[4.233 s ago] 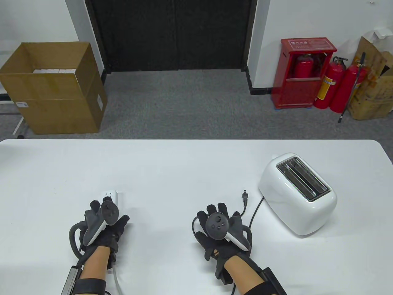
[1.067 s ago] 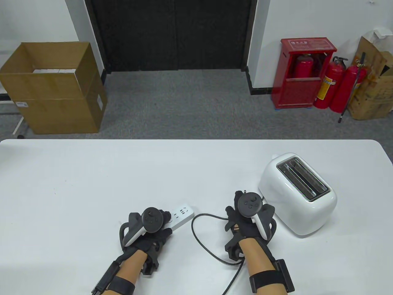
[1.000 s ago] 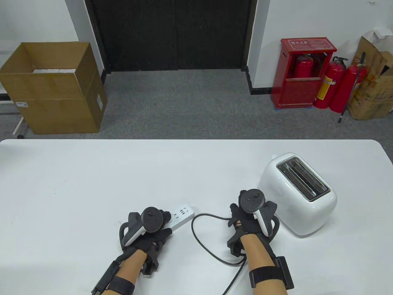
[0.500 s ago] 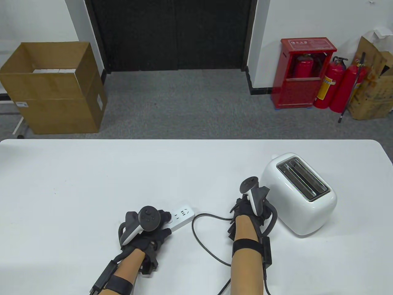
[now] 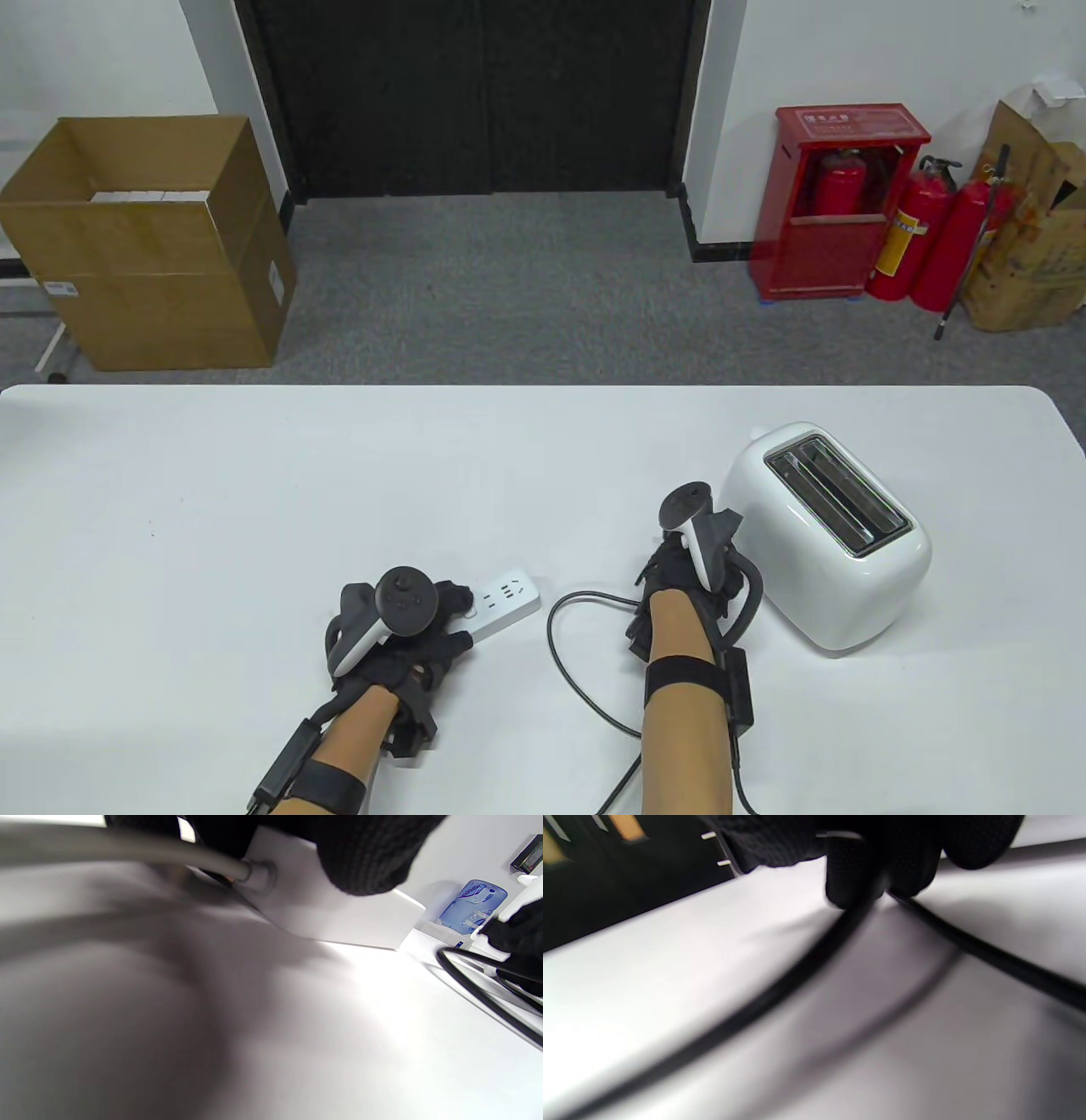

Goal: Plug the toaster into the power strip

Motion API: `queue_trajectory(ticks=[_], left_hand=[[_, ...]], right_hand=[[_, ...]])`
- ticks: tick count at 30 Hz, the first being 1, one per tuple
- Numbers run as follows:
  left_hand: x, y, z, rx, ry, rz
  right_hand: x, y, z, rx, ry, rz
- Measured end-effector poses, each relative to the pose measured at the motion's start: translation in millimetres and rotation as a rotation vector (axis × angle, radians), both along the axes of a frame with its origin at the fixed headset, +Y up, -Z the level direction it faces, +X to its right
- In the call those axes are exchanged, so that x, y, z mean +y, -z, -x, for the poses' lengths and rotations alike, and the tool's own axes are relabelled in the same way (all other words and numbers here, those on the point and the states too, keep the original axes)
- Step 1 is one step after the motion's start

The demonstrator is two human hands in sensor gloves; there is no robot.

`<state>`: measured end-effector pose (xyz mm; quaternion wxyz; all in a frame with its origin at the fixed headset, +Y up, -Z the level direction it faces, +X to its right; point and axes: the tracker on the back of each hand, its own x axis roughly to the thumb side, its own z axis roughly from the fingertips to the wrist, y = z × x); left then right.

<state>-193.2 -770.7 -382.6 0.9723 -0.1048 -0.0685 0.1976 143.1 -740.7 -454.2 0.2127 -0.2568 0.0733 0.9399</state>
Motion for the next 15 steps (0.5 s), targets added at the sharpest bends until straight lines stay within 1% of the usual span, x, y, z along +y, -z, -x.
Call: queue_trajectory(ticks=[2,4,6,7,10,13,15], left_hand=[[-0.2,0.3,0.4,0.005,-0.01,0.008],[-0.2,0.2,0.4,0.005,-0.01,0.01],[-0.3,0.2,0.5,0.007,-0.013,0.012],[-0.4,0.2,0.7,0.009,-0.017,0.014],[-0.5,0.0,1.1,0.012,-0.026,0.018],[-0.8,0.3,2.4,0.015,-0.036,0.018],[-1.0,0.4,2.8,0.017,-0.042,0.02]], right_hand=[[13.0,-0.2,10.2,0.085,0.012,-0.032],[29.1,-1.7,27.6,0.19,0.022,-0.072],[40.7,-2.4,45.0,0.29,0.039,-0.078],[47.6,-3.0,58.3,0.353,0.031,-0.064],[59.3,-4.2,89.3,0.475,-0.024,-0.008],[61.9,-4.2,119.5,0.566,-0.017,0.099],[61.0,-4.2,135.9,0.593,-0.029,0.147]])
